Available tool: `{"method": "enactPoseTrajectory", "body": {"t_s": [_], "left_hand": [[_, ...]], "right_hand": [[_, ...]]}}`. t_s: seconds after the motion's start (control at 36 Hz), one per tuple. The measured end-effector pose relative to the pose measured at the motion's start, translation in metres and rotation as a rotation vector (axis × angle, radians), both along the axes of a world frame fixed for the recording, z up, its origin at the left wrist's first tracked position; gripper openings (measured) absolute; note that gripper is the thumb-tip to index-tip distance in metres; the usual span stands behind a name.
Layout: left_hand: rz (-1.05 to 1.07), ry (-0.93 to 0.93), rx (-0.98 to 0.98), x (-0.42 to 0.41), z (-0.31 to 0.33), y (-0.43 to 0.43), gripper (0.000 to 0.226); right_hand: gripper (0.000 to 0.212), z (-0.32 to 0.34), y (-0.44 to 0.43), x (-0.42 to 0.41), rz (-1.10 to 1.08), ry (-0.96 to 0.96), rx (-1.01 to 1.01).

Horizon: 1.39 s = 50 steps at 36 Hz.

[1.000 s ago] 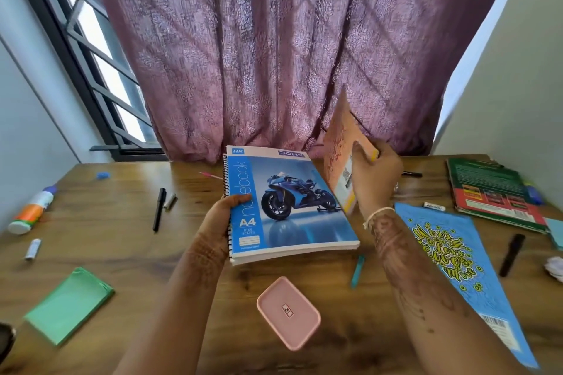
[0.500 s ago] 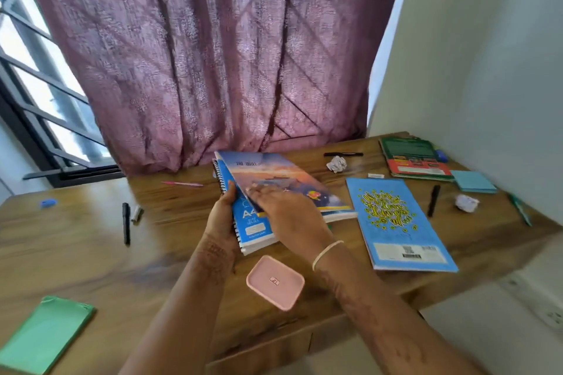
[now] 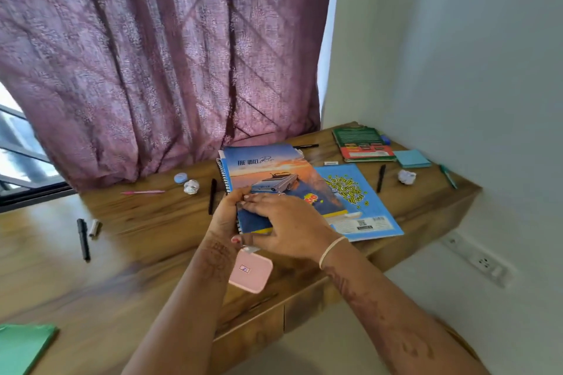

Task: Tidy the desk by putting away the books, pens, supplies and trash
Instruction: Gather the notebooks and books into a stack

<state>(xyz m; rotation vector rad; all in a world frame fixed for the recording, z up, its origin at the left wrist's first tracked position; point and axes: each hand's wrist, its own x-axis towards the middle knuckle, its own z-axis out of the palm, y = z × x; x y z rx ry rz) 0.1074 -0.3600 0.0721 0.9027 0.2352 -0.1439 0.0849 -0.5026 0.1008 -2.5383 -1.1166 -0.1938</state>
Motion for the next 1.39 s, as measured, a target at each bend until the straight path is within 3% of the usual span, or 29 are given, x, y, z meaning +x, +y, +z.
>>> {"method": "enactPoseTrajectory", "body": {"t_s": [0.19, 0.33, 0.39, 0.5, 0.64, 0.89, 1.11, 1.28, 1.39], "left_hand": [[0.052, 0.021, 0.01, 0.008, -0.004, -0.035, 0.019], [0.13, 0.091, 0.028, 0.014, -0.015, -0.052, 0.041], [0.133, 0.096, 0.024, 0.013, -0.019, -0.058, 0.049], [0.151, 0.1, -0.014, 0.012, -0.029, -0.067, 0.034], [0.182, 0.057, 0.009, 0.005, -0.035, -0.081, 0.019], [0.187, 0.04, 0.026, -0.002, -0.039, -0.082, 0.019], [0.183, 0.109, 0.038, 0.001, -0.036, -0.072, 0.023], [0.165, 0.099, 0.036, 0.001, -0.03, -0.062, 0.058], [0.158, 0.101, 0.042, 0.0, -0.028, -0.053, 0.052]], "right_hand": [[0.041, -0.005, -0.052, 0.028, -0.159, -0.054, 0.211], [0.041, -0.036, -0.119, 0.066, -0.564, 0.09, 0.667], [0.038, -0.052, -0.151, 0.078, -0.752, 0.12, 0.763], [0.026, -0.098, -0.206, 0.094, -0.988, 0.254, 0.602], [0.054, -0.131, -0.224, 0.101, -1.009, 0.4, 0.391], [0.086, -0.126, -0.212, 0.1, -0.947, 0.331, 0.016], [0.096, -0.116, -0.21, 0.104, -1.002, 0.513, 0.004], [0.096, -0.123, -0.211, 0.098, -1.04, 0.585, 0.142], [0.089, -0.119, -0.207, 0.089, -1.096, 0.599, 0.273]]}}
